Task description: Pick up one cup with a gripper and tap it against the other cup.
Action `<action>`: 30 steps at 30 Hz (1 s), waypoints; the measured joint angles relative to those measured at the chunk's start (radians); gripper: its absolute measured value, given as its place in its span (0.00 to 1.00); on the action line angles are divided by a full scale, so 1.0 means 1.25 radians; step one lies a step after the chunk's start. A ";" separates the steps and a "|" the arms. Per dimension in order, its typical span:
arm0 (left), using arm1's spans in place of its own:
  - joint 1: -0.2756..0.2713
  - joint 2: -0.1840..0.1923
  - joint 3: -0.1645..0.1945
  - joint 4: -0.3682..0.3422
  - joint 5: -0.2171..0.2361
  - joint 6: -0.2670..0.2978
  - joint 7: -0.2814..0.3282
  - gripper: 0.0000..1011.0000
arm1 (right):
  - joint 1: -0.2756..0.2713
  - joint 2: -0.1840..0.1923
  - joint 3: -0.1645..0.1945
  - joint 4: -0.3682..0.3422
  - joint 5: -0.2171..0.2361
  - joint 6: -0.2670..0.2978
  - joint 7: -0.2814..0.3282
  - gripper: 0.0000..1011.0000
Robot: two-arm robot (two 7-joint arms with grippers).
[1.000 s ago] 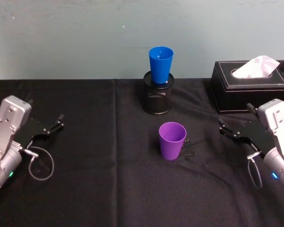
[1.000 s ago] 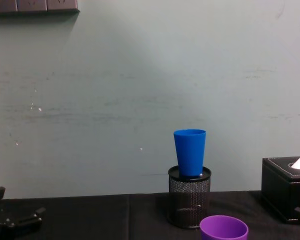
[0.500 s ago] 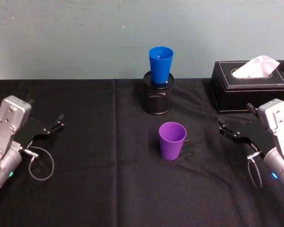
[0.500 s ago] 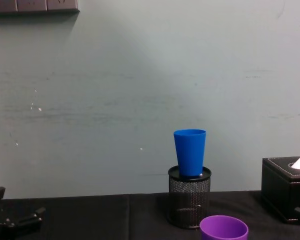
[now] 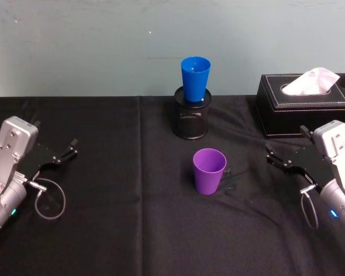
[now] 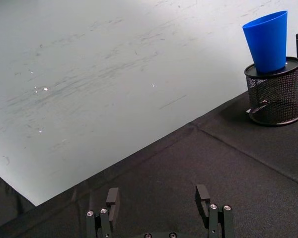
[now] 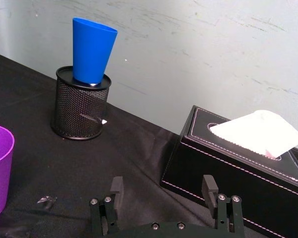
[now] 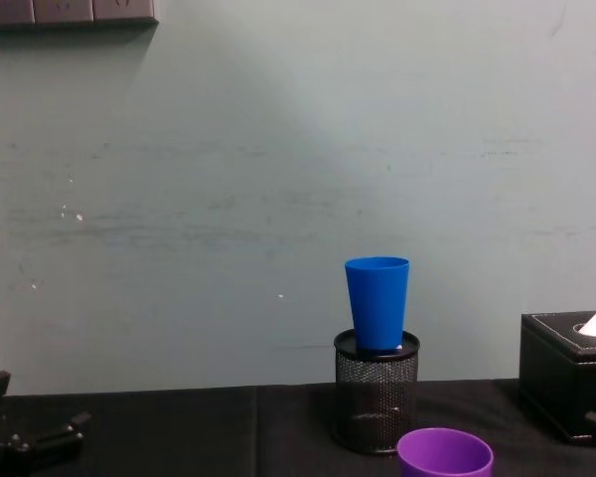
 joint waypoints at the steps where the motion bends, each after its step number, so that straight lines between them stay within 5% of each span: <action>1: 0.000 0.000 0.000 0.000 0.000 0.000 0.000 0.99 | 0.000 0.000 0.000 0.000 0.000 0.000 0.000 0.99; 16: 0.000 0.000 0.000 0.000 0.000 0.000 0.000 0.99 | -0.021 -0.011 0.037 -0.029 0.034 -0.037 0.055 0.99; 30: 0.000 0.000 0.000 0.000 0.000 0.000 0.000 0.99 | -0.117 0.042 0.067 -0.108 0.158 -0.037 0.243 0.99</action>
